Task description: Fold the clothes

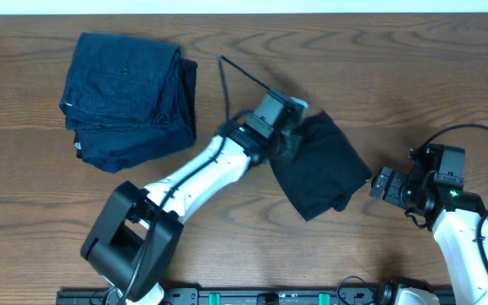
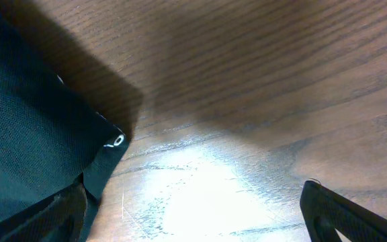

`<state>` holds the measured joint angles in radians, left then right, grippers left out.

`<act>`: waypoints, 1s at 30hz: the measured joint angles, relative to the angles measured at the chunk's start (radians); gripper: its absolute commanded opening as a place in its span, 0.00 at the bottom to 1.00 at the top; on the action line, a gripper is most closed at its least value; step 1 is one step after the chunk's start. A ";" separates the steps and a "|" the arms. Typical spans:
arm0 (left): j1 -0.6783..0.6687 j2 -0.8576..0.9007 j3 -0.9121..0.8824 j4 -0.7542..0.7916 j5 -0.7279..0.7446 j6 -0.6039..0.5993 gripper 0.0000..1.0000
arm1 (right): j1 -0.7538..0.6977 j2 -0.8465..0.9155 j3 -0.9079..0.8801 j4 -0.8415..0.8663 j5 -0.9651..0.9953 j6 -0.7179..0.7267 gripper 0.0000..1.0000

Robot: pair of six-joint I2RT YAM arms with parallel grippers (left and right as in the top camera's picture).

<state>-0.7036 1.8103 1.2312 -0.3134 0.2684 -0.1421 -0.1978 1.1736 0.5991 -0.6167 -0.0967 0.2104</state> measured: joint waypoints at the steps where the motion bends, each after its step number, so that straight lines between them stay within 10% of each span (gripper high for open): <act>1: -0.016 0.000 0.000 -0.002 -0.004 0.010 0.12 | 0.000 0.000 0.000 0.000 0.000 0.000 0.99; 30: -0.154 0.057 0.000 0.117 -0.178 0.203 0.13 | 0.000 0.000 0.000 0.000 0.000 0.000 0.99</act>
<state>-0.8574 1.8675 1.2312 -0.1959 0.0902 0.0608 -0.1978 1.1740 0.5991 -0.6163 -0.0963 0.2104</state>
